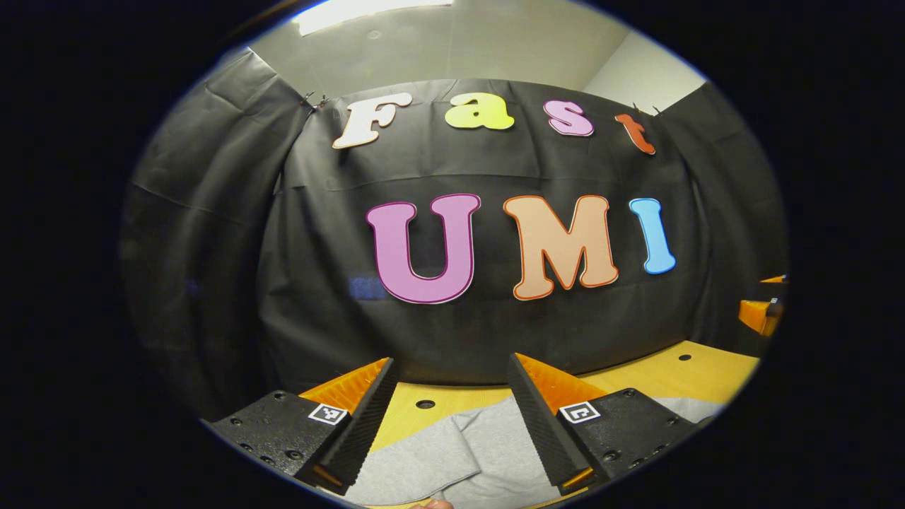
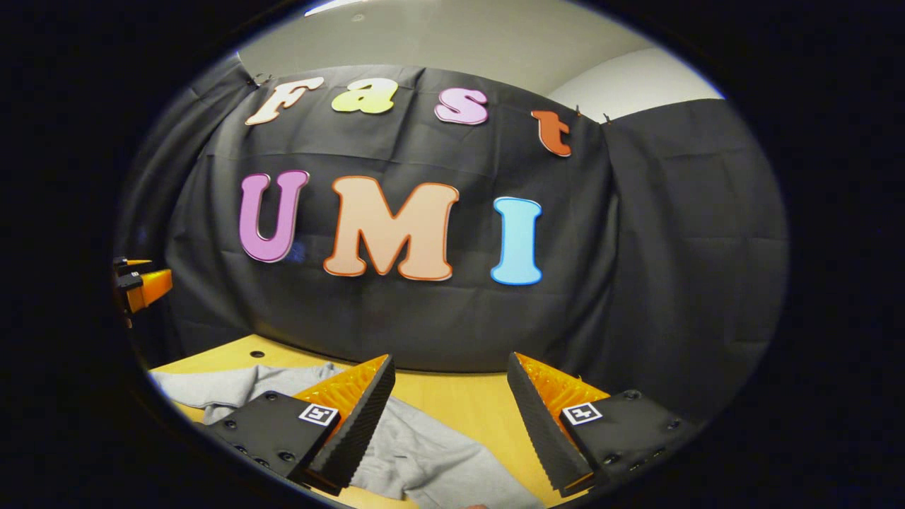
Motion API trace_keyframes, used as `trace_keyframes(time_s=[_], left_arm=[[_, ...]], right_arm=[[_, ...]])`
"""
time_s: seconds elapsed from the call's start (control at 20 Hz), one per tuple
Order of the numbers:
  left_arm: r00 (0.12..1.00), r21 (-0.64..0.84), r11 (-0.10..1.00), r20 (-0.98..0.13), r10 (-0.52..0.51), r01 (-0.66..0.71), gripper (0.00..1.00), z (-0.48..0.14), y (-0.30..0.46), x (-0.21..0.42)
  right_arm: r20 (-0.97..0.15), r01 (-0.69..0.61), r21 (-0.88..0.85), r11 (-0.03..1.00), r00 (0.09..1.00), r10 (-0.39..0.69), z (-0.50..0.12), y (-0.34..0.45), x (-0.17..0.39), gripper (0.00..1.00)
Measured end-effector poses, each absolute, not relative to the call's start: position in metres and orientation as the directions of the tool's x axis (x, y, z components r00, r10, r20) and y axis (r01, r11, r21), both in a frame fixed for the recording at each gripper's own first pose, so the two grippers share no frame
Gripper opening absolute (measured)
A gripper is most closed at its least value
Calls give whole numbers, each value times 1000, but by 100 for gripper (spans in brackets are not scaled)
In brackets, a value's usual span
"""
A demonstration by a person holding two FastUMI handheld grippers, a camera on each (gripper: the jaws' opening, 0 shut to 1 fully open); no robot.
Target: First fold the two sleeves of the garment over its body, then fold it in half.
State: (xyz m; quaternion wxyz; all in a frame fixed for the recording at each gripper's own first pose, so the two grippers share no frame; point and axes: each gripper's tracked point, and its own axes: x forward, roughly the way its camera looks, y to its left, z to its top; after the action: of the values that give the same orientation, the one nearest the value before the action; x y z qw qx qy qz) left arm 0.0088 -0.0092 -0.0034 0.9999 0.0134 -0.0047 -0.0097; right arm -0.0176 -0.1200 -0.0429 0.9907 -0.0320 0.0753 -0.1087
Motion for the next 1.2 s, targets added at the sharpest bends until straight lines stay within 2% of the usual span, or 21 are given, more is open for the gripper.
trace_keyframes(time_s=[0.3,0.6,1.2], left_arm=[[999,34,998,11,-45,45,93,-3,-22,11],[998,38,997,-8,-70,70,95,-11,-32,9],[994,30,994,-41,-100,102,95,-22,-48,14]], right_arm=[[-233,287,-115,951,923,-307,-81,-172,-40,99],[-367,302,-164,939,865,-342,-131,-205,-74,99],[-596,323,-214,922,705,-385,-228,-243,-157,99]])
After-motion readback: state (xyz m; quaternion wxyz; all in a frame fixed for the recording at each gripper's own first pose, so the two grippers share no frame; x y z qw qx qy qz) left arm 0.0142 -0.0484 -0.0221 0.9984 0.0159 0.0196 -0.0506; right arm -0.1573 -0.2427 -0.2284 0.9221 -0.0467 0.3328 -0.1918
